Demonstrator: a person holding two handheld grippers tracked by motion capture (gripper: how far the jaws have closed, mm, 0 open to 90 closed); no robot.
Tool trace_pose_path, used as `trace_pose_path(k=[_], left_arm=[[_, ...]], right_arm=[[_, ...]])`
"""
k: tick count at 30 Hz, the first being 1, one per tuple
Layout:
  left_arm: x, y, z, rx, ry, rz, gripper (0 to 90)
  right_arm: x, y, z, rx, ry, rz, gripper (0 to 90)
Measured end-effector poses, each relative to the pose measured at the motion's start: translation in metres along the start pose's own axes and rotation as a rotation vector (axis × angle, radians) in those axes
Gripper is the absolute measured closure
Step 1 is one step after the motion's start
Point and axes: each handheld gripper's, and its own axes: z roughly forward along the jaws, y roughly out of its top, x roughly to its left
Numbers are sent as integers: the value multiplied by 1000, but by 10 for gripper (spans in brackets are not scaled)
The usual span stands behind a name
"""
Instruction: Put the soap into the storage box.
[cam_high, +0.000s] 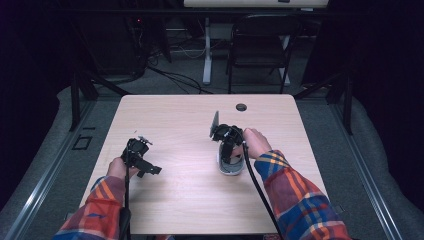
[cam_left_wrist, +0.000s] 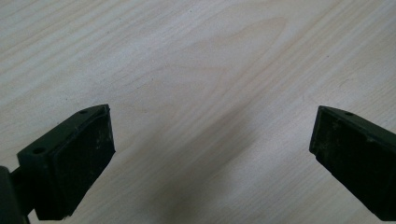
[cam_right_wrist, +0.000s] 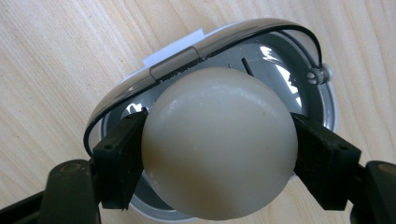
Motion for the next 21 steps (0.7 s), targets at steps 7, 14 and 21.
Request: trace_pose_path(k=[7,14,21], left_arm=[[0,0,0,-1,-3,-4,0],[0,0,1,1,-5,-4,0],[-1,0,1,2,-1,-5,0]], right_arm=[[0,0,4,5,-3,-3,245],[0,-1,8,0,-3,8,245],[-2,-3,7,5,0,8,244]])
